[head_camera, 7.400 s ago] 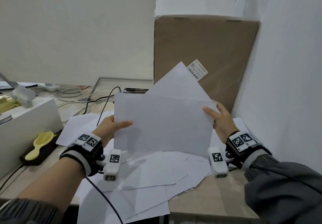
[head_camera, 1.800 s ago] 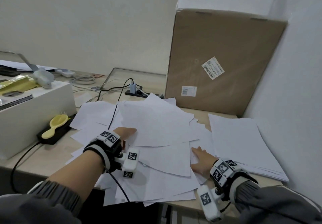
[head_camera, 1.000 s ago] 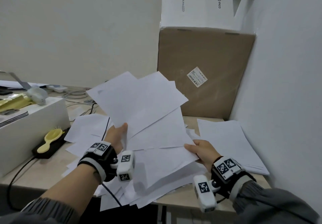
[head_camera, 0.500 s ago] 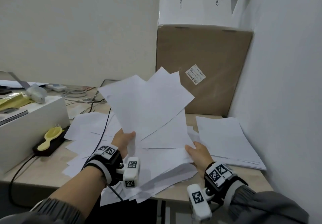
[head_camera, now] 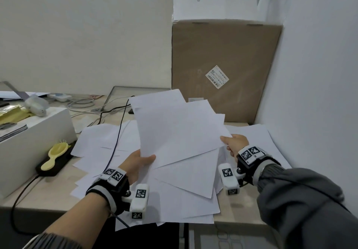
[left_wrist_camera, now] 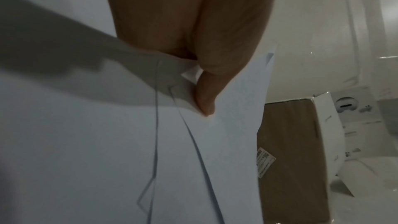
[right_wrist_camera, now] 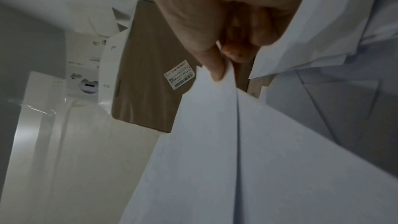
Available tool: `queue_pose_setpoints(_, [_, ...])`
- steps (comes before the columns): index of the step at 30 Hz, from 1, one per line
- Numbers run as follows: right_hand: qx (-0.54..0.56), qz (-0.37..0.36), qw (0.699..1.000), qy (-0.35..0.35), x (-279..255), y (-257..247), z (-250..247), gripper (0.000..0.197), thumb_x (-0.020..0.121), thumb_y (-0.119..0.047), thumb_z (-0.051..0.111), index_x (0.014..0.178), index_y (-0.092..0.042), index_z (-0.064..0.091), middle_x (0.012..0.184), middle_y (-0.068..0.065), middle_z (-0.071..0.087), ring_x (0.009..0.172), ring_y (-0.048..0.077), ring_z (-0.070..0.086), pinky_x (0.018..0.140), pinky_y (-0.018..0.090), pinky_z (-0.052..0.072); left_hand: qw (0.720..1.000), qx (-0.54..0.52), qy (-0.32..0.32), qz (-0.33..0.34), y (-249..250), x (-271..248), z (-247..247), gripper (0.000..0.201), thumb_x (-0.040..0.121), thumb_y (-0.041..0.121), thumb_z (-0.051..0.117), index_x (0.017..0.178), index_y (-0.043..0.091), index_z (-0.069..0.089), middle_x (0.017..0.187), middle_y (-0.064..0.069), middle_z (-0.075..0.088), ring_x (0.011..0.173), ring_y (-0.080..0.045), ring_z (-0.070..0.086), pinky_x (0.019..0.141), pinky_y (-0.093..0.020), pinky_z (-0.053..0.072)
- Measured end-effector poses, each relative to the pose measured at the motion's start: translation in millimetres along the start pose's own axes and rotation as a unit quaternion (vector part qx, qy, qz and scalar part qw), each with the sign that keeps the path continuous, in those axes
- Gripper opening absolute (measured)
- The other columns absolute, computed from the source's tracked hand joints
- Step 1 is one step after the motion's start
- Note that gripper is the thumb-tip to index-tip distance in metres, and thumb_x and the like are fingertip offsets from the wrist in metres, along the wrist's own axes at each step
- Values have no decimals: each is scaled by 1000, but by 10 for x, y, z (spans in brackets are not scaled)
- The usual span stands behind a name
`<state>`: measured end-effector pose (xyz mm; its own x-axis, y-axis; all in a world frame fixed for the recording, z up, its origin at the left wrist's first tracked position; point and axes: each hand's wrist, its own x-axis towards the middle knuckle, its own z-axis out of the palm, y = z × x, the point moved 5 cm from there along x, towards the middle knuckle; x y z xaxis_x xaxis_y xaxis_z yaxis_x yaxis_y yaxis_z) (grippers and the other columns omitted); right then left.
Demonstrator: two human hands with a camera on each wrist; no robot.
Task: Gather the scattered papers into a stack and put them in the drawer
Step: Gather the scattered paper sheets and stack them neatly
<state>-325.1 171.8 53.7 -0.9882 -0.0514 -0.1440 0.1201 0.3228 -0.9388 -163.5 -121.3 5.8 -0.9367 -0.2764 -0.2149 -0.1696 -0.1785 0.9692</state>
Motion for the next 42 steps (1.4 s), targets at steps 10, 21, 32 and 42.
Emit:
queue_pose_setpoints(10, [-126, -139, 982, 30, 328, -259, -414, 19, 89, -10, 55, 71, -11, 60, 52, 9, 50, 49, 20, 44, 48, 25, 35, 995, 48, 86, -10, -20, 155, -504, 31, 99, 11, 47, 126, -4, 52, 115, -26, 64, 95, -36, 62, 87, -48, 51])
queue_pose_setpoints(21, [-240, -119, 961, -63, 211, -352, 500, 21, 84, -3, 52, 68, -14, 57, 55, 3, 56, 40, 8, 54, 42, 18, 43, 990, 127, 52, -7, 15, 256, -265, 32, 93, 25, 58, 114, 0, 59, 97, -19, 63, 84, -29, 59, 75, -37, 48])
queue_pose_setpoints(32, [-108, 35, 981, -154, 134, 278, 449, 82, 75, -47, 73, 139, -11, 37, 136, 9, 49, 118, 24, 52, 98, 36, 44, 991, 90, 92, 32, 90, 198, -358, 28, 91, 2, 57, 120, 1, 57, 111, -23, 66, 97, -37, 62, 89, -48, 50])
queue_pose_setpoints(42, [203, -196, 947, -155, -304, -1313, 320, 21, 88, -10, 62, 109, -8, 63, 106, 12, 69, 90, 25, 67, 82, 39, 55, 977, -16, 34, 210, 1378, 45, 3, 42, 75, -3, 71, 116, 3, 60, 100, -9, 73, 88, -25, 70, 67, -26, 59])
